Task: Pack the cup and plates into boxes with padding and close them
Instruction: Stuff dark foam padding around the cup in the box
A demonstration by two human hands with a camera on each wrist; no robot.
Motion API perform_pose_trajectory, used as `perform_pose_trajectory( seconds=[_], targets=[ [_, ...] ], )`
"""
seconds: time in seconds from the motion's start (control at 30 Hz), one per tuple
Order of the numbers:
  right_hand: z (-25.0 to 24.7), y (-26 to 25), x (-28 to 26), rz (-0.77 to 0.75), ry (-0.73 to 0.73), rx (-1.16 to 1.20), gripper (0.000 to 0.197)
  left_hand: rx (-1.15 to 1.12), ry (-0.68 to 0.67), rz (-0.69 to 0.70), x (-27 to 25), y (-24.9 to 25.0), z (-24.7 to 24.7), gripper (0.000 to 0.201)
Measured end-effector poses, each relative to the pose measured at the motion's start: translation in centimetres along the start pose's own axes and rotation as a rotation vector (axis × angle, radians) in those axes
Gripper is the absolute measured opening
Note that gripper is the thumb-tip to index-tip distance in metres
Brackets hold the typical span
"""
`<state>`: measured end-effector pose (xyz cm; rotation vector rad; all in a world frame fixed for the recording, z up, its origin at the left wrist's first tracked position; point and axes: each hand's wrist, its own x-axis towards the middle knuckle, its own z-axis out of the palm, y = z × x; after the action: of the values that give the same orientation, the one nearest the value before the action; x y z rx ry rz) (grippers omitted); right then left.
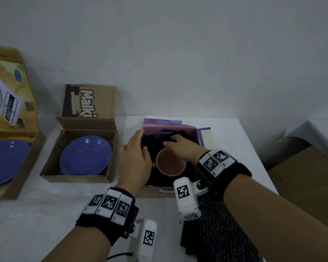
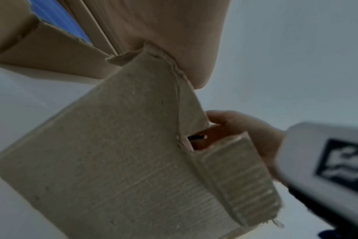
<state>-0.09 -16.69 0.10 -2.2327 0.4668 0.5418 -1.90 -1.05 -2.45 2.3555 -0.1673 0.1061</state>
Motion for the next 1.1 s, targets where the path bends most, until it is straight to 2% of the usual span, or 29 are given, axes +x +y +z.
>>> perform_pose_trajectory(
  seconds=[0.13,0.2,0.3,0.33,0.43,0.6,0.83,0.93,1.03,1.1],
  targets=[
    [0.7,1.0,-0.3,0.068,-0.022,0.007,0.076,-0.010,0.004,0.010,0.0,-0.1,0.1,0.053],
    [1.0,1.5,-0.8,0.065,-0.032,-0.114,0.087,-0.025,-0.002,0.022,-0.1,0.0,0.1,0.054],
    [0.3,1.1,-2.1,0.000,-0.135,-0.369,0.116,-0.025,-0.005,0.028,0.0,0.0,0.1,0.057],
    [0.1,0.9,-2.4,-0.021,-0.153,-0.457,0.118,-0.018,-0.003,0.028,0.0,-0.1,0.1,0.057],
    [0.5,0.8,-2.8,-0.093,-0.100,-0.603,0.104,-0.006,-0.003,0.023,0.0,-0.2,0.2,0.058],
    [0.4,1.0,-3.0,-0.084,-0.036,-0.550,0.087,-0.001,0.007,0.033,0.1,-0.3,0.3,0.058],
    [0.9,0.7,-3.3,-0.018,-0.062,-0.527,0.094,0.053,0.010,0.042,0.3,-0.9,0.5,0.057],
    [0.5,0.4,-4.1,-0.068,-0.039,-0.597,0.099,0.052,0.001,0.070,0.4,-1.1,0.4,0.057],
    [-1.3,0.8,-5.6,-0.220,0.186,-0.450,0.082,0.067,-0.005,0.072,0.4,-0.8,0.2,0.058],
    [-2.7,2.2,-6.8,-0.271,0.424,-0.260,0.051,0.085,-0.005,0.073,0.3,-0.7,0.3,0.059]
  ],
)
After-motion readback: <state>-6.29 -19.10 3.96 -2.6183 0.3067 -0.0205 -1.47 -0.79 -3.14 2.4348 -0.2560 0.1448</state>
